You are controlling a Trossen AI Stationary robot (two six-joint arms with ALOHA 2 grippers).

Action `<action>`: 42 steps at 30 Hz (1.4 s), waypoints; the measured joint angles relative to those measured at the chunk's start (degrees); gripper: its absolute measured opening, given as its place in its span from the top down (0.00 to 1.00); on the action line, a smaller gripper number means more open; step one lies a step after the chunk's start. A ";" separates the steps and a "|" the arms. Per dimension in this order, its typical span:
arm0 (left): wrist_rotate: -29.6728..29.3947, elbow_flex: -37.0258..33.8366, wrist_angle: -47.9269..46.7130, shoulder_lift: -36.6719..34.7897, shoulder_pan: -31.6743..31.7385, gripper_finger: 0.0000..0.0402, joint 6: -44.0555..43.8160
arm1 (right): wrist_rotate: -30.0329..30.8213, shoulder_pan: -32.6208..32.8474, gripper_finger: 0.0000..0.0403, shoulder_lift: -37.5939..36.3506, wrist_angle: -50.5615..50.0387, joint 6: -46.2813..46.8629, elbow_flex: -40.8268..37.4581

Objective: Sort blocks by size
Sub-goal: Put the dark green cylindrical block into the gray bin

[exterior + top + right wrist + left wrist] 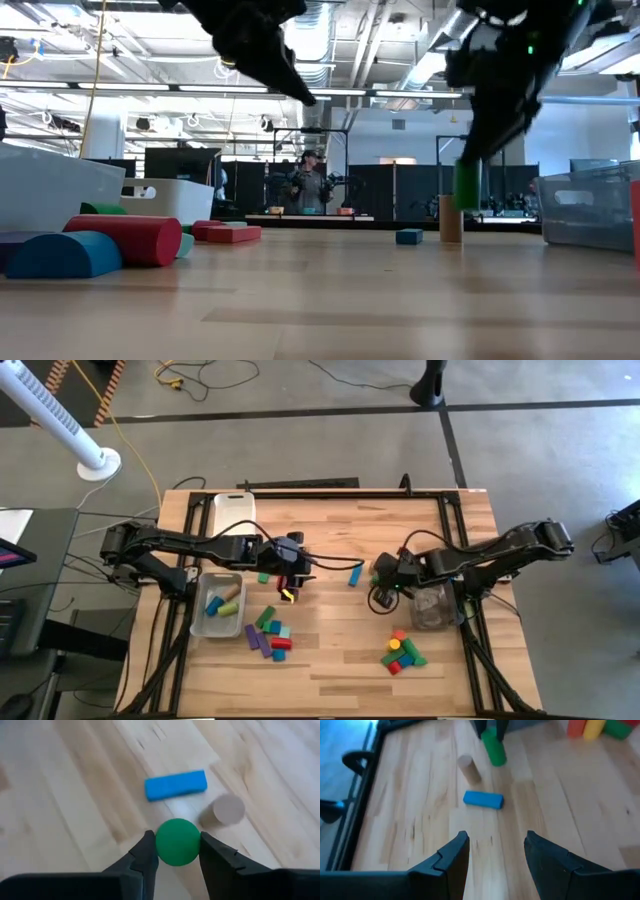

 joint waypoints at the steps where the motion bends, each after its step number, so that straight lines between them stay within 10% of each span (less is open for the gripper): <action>1: 0.80 0.00 1.00 0.00 0.00 0.55 0.00 | 0.18 0.76 0.64 -0.57 -0.08 -0.35 0.81; 23: 28.41 0.57 23.01 8.79 5.03 0.34 -16.49 | 9.59 8.82 0.64 -2.31 18.47 -25.12 8.17; 42: 27.35 0.46 25.29 9.70 5.36 0.32 -17.01 | 4.76 6.10 0.63 1.35 26.67 -29.91 8.29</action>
